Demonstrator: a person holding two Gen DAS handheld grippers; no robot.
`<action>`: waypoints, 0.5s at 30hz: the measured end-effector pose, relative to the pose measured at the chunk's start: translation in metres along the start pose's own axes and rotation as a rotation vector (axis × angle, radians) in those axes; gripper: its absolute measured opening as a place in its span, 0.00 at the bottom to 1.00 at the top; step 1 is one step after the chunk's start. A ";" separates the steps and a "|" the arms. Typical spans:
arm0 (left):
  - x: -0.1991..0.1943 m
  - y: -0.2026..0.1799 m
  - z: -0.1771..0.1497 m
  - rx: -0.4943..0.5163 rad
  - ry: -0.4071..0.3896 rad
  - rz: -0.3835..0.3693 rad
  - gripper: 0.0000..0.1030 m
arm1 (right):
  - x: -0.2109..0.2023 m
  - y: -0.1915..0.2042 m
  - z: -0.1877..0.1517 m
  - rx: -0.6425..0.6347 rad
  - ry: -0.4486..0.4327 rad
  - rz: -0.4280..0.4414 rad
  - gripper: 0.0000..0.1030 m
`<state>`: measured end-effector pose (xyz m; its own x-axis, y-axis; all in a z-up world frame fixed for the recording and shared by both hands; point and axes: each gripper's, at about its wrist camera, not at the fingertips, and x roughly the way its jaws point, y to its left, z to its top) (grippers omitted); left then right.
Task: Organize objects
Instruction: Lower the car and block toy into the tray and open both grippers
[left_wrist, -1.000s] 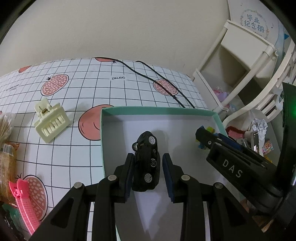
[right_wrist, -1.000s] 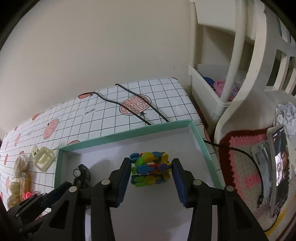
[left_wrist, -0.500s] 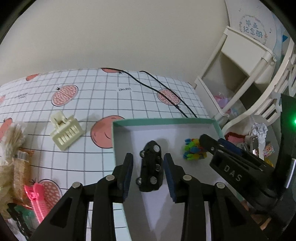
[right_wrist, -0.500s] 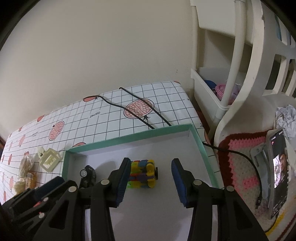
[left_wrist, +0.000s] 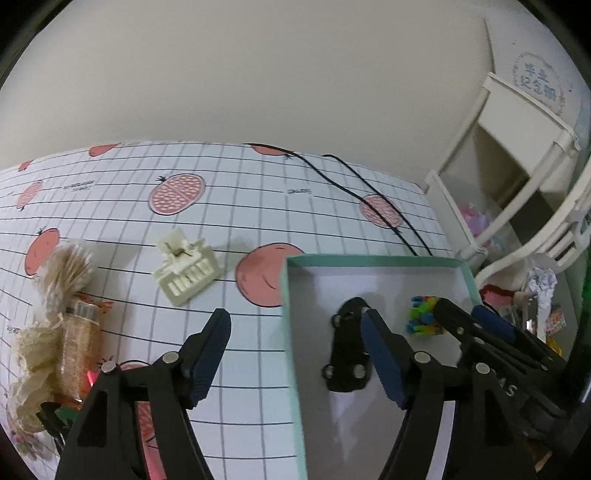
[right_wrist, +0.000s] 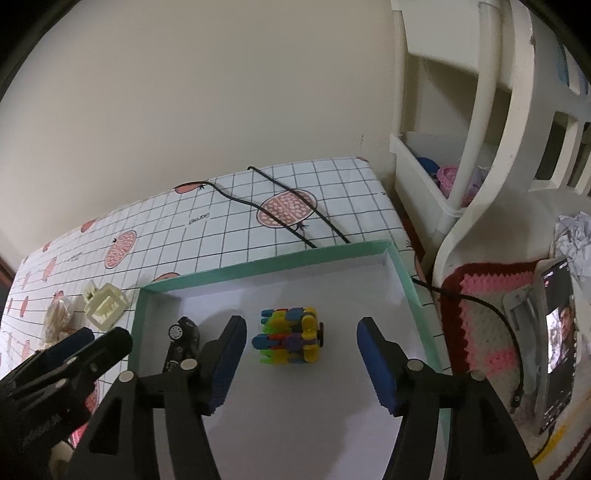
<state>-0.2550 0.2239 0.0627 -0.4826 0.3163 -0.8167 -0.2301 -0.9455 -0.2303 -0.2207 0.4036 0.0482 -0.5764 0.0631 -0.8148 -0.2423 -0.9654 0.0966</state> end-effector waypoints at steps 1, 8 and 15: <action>0.000 0.002 0.000 -0.007 -0.001 -0.002 0.81 | 0.000 0.001 0.000 -0.002 -0.001 0.000 0.76; 0.001 0.012 0.000 -0.044 -0.022 -0.005 0.93 | 0.003 0.001 -0.001 -0.004 0.006 0.009 0.88; 0.001 0.014 -0.001 -0.040 -0.033 0.016 1.00 | 0.003 0.001 0.000 -0.006 -0.004 0.013 0.99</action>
<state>-0.2582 0.2108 0.0581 -0.5135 0.3026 -0.8029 -0.1879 -0.9527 -0.2388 -0.2222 0.4030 0.0459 -0.5826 0.0518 -0.8111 -0.2304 -0.9676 0.1037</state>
